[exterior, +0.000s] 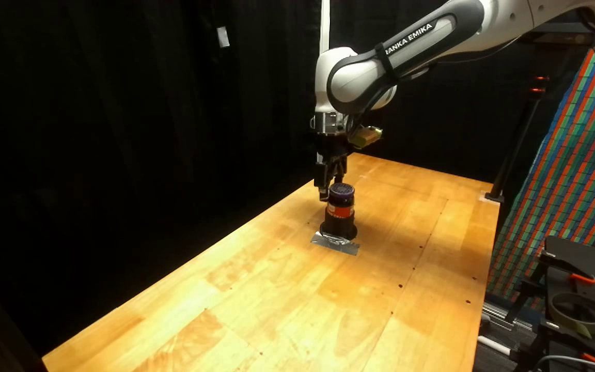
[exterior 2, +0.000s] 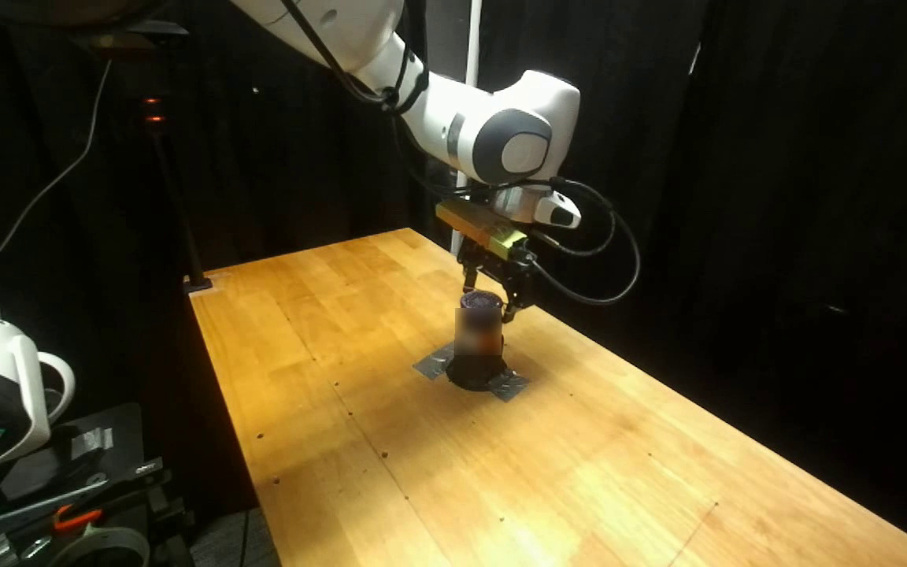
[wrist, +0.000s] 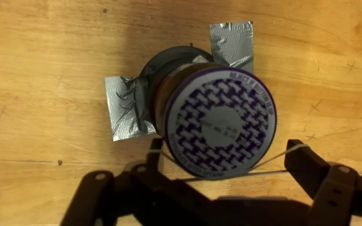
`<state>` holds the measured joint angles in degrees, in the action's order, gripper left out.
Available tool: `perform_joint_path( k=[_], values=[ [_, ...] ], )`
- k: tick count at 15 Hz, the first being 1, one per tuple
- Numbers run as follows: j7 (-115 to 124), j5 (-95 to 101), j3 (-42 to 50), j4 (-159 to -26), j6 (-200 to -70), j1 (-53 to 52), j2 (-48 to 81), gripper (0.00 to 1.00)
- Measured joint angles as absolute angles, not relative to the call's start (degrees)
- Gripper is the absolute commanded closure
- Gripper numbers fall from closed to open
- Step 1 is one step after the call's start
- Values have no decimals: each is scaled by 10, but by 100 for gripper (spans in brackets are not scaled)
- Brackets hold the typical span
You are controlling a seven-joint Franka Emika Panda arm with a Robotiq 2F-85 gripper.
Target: Put the rubber band on the jar.
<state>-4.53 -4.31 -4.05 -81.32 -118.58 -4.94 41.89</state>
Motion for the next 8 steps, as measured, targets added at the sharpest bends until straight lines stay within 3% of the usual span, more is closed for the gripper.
perform_joint_path(
  k=[8],
  values=[
    [40, 29, -21, -814, -1167, -85, 415, 0]
  ],
)
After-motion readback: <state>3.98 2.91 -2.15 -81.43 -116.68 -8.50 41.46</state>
